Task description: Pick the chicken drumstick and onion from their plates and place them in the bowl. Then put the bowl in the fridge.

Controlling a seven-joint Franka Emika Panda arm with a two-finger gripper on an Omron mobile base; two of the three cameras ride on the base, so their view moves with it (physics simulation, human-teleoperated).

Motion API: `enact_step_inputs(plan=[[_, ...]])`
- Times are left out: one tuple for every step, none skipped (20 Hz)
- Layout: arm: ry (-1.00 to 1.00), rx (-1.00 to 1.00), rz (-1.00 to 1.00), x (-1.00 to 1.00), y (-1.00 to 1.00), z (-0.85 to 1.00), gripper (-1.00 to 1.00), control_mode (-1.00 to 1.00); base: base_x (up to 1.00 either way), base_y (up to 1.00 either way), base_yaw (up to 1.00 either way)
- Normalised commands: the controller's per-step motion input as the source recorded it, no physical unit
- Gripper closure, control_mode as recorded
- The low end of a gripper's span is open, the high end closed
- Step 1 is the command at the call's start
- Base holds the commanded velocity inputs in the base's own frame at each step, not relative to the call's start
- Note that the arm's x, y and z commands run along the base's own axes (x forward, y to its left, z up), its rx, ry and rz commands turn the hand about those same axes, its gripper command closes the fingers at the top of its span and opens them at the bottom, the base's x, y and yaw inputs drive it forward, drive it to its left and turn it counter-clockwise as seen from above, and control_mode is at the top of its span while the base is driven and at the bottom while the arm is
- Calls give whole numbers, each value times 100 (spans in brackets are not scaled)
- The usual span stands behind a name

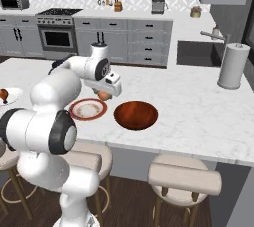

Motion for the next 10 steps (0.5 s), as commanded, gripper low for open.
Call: enact_step_inputs(plan=[[0, 0, -26, -74, -100, 26, 100, -100, 0, 0, 0], [1, 0, -23, -75, -82, 0, 100, -100, 0, 0, 0], [0, 0, -19, -65, -81, -14, 100, -100, 0, 0, 0], [0, 7, -16, -14, -92, -66, 100, -100, 0, 0, 0], [0, 15, -10, 0, -100, -88, 100, -100, 0, 0, 0], [0, 8, -5, 25, -99, -67, 100, -100, 0, 0, 0], [0, 0, 0, 58, -68, -43, 100, -100, 0, 0, 0], [1, 0, 0, 81, -49, -31, 100, -100, 0, 0, 0], [6, 0, 4, 100, -14, -24, 100, -100, 0, 0, 0], [0, -11, 6, 76, 0, -11, 100, -100, 0, 0, 0]])
